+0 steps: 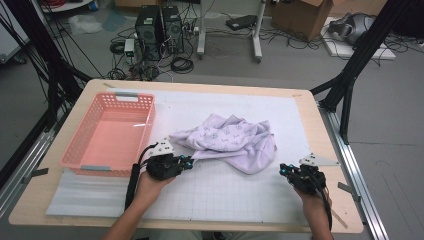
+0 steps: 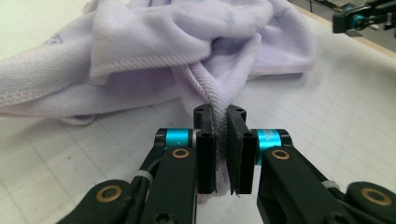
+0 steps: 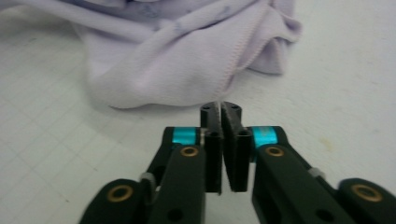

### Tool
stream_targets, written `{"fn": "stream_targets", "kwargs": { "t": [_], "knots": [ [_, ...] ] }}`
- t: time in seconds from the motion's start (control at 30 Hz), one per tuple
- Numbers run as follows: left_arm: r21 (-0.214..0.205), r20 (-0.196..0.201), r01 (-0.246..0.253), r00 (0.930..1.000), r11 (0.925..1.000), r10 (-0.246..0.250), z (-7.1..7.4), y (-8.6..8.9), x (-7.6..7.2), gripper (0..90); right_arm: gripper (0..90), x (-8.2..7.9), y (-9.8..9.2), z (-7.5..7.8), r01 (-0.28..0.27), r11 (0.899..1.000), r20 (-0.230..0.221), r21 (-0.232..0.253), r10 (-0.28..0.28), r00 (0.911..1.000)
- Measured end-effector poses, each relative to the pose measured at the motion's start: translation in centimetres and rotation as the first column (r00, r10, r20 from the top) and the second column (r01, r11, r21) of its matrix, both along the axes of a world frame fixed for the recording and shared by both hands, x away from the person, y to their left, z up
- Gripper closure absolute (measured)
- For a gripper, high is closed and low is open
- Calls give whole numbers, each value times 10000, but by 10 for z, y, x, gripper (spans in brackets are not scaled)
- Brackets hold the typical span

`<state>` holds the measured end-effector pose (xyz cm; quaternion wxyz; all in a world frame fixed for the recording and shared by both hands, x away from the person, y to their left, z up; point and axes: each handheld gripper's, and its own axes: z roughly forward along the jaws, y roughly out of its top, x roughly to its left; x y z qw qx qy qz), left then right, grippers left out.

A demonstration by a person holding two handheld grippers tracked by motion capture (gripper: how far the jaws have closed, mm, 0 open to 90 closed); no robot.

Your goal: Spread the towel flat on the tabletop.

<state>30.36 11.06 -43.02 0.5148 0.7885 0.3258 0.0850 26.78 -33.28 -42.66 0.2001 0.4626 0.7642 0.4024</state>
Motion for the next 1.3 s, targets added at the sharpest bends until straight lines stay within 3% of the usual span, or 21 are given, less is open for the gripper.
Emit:
{"fn": "stream_targets", "kwargs": {
  "t": [0.17, 0.23, 0.3, 0.33, 0.4, 0.47, 0.5, 0.57, 0.7, 0.87, 0.9, 0.93, 0.97, 1.0, 1.07, 1.13, 1.2, 1.3],
  "knots": [
    [-151, 175, 86, 9998, 9998, -83, 3, 6, -8, 830, 735, -1, -3, -3, -2, 9996, -146, 289, 6, 9999],
    [-344, 49, 108, 9999, 9993, -107, 2, 6, -8, 829, 623, 3, 4, -8, -71, 9984, -338, 561, 90, 9994],
    [-402, 37, 113, 9999, 9991, -111, 1, 7, -8, 830, 592, 8, 13, -14, -353, 9981, -410, 510, 374, 9985],
    [-393, 33, 102, 9999, 9992, -101, 1, 7, -9, 830, 543, 12, 20, -17, -308, 9990, -385, 330, 321, 9987],
    [-471, 5, 87, 10000, 9989, -86, 1, 8, -9, 830, 531, 19, 29, -22, -319, 9993, -391, 174, 325, 9987],
    [-478, 47, 5, 10000, 9989, -2, 0, 9, -9, 829, 578, 26, 38, -25, -394, 9986, -474, -357, 377, 9982],
    [-496, 20, 13, 10000, 9988, -13, -1, 10, -9, 829, 710, 27, 40, -24, -384, 9976, -387, -583, 362, 9986],
    [-509, -9, -50, 10000, 9987, 49, -2, 11, -10, 829, 880, 27, 39, -25, -597, 9973, -449, -419, 579, 9973],
    [-468, 78, -58, 10000, 9989, 61, -3, 12, -16, 834, 896, 21, 35, -23, -873, 9945, -414, -574, 850, 9955],
    [-759, 25, -146, 9999, 9970, 149, -6, 19, -30, 834, 888, 4, 22, -16, -410, 9991, -181, 88, 411, 9990],
    [-919, 3, -174, 9998, 9956, 175, -7, 20, -34, 835, 766, 3, 21, -16, -368, 9992, -86, 159, 369, 9993],
    [-973, -3, -189, 9998, 9951, 190, -7, 22, -38, 835, 564, 4, 22, -18, -113, 9999, -67, 101, 114, 9999],
    [-1019, -15, -214, 9998, 9946, 213, -8, 25, -43, 835, 507, 7, 24, -21, 166, 9997, -266, 189, -161, 9995],
    [-1006, 3, -236, 9997, 9946, 238, -8, 26, -46, 835, 501, 10, 28, -24, 89, 9993, -487, 359, -71, 9988],
    [-1070, -25, -211, 9998, 9940, 210, -9, 30, -56, 835, 493, 15, 41, -25, 5, 9995, -489, -322, -20, 9988],
    [-1038, 6, -203, 9998, 9944, 205, -9, 33, -64, 835, 574, 18, 52, -24, 283, 9977, -472, -616, -312, 9984],
    [-1078, 28, -255, 9997, 9938, 260, -9, 35, -68, 835, 817, 21, 54, -24, 475, 9978, -503, -472, -499, 9975],
    [-1157, 61, -304, 9995, 9928, 313, -8, 40, -72, 835, 834, 15, 52, -21, 611, 9976, -665, -310, -631, 9958]
  ]
}}
